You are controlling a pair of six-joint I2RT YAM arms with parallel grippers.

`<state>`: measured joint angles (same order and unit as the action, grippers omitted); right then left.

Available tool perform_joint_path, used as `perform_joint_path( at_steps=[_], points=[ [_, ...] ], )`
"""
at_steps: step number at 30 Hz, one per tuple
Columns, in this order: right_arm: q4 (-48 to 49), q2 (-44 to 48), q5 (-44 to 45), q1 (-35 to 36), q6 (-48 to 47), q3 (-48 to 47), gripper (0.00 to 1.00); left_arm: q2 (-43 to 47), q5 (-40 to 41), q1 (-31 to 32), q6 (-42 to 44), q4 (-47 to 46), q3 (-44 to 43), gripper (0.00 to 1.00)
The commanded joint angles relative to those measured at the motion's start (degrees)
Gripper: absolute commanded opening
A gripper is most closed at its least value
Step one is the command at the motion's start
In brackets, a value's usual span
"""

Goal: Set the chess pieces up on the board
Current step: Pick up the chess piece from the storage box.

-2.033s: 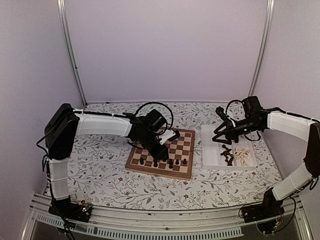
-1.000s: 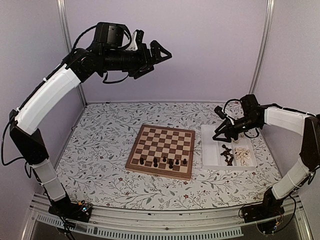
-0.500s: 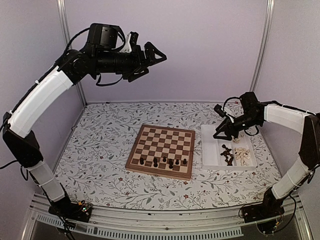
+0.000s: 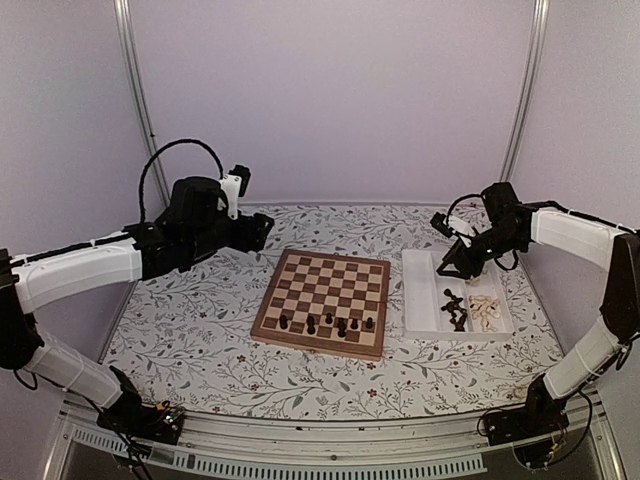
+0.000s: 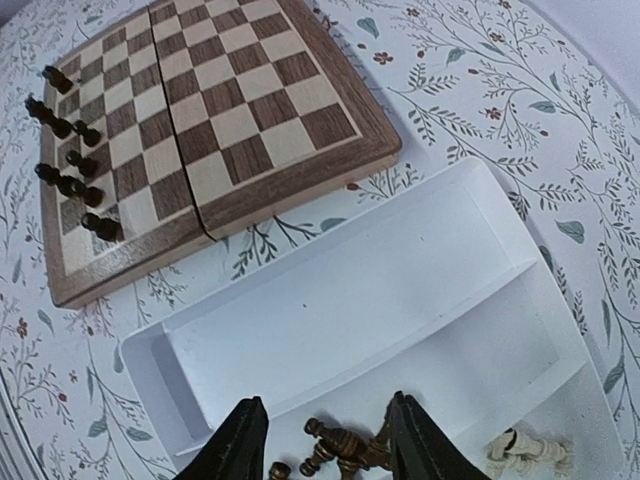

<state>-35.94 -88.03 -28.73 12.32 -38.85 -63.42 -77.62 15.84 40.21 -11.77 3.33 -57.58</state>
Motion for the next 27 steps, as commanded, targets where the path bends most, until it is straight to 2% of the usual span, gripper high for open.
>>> perform_joint_path(
  at_steps=[1, 3, 5, 9, 14, 20, 27],
  points=[
    [-1.0, -0.4, 10.3, -0.2, 0.5, 0.1, 0.40, 0.8, -1.1, -2.0, 10.7, -9.4, -2.2, 0.72],
    [-1.3, -1.2, 13.1, -0.3, 1.2, 1.0, 0.37, -1.3, -8.0, -2.4, 10.5, -6.1, -4.0, 0.58],
    [-1.8, -2.5, 14.6, -0.3, 1.6, 1.7, 0.35, -2.9, -12.4, -2.6, 10.1, -4.4, -5.0, 0.53],
    [-2.8, -5.3, 15.9, -0.3, 2.1, 1.7, 0.34, -4.7, -17.7, -3.2, 9.7, -3.5, -5.5, 0.53],
    [-3.6, -9.5, 16.1, -0.3, 3.5, 0.4, 0.33, -5.4, -18.3, -3.2, 9.3, -3.5, -4.4, 0.59],
    [-3.5, -14.2, 17.2, -0.3, 5.4, -0.8, 0.32, -5.9, -19.3, -3.2, 9.1, -3.5, -4.4, 0.59],
    [-3.6, -17.7, 15.6, -0.3, 6.3, -2.3, 0.26, -6.7, -19.9, -3.2, 9.1, -1.3, -4.9, 0.59]
  ],
)
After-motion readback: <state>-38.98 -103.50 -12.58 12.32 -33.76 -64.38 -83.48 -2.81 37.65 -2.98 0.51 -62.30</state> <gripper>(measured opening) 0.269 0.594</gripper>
